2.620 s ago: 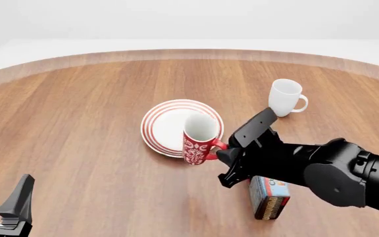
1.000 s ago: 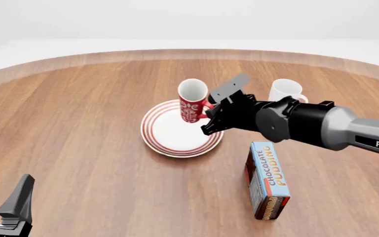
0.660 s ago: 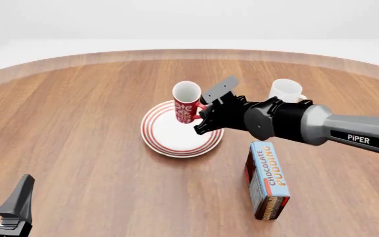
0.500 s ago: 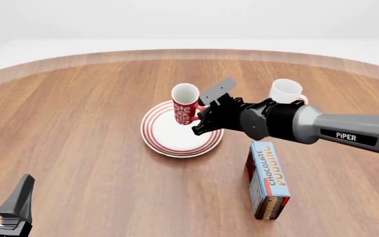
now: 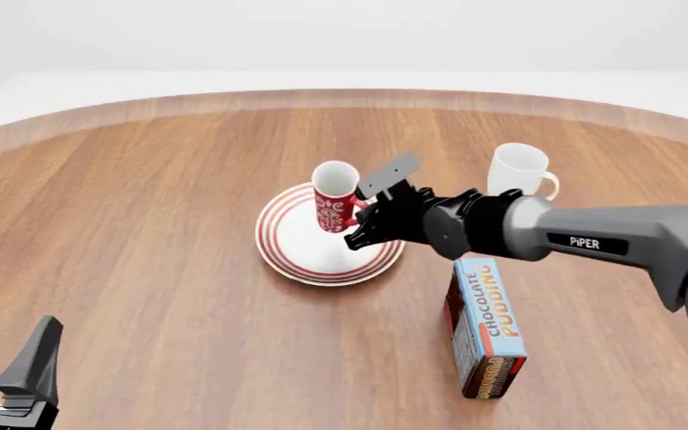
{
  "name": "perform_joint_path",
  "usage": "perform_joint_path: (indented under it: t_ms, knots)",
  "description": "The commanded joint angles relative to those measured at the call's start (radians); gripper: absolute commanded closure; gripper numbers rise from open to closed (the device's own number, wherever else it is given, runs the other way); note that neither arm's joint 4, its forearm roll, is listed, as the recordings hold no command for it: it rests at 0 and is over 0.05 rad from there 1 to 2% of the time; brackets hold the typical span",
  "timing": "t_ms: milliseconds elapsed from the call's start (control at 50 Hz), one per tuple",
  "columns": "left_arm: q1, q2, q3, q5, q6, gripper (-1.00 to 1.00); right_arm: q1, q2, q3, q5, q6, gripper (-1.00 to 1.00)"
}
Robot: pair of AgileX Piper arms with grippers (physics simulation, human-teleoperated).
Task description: Pick up the red mug and put it on the plate
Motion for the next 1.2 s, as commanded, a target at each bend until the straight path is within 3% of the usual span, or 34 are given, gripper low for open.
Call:
perform_joint_path:
  t_ms: [20, 1100, 1120, 1200]
  knots:
    - [0.0, 0.0, 0.0, 0.0, 0.0, -1.0, -0.003, 0.035, -0.021, -0.016, 0.015, 1.0]
    - [0.0, 0.0, 0.0, 0.0, 0.0, -1.0, -0.014, 0.09, -0.015, -0.055, 0.029, 1.0]
    - [0.0, 0.0, 0.0, 0.0, 0.0, -1.0, -0.013, 0.091, -0.015, -0.055, 0.029, -1.0]
    - [0.0, 0.0, 0.0, 0.0, 0.0, -1.0, -0.011, 0.091, -0.016, -0.058, 0.033, -1.0]
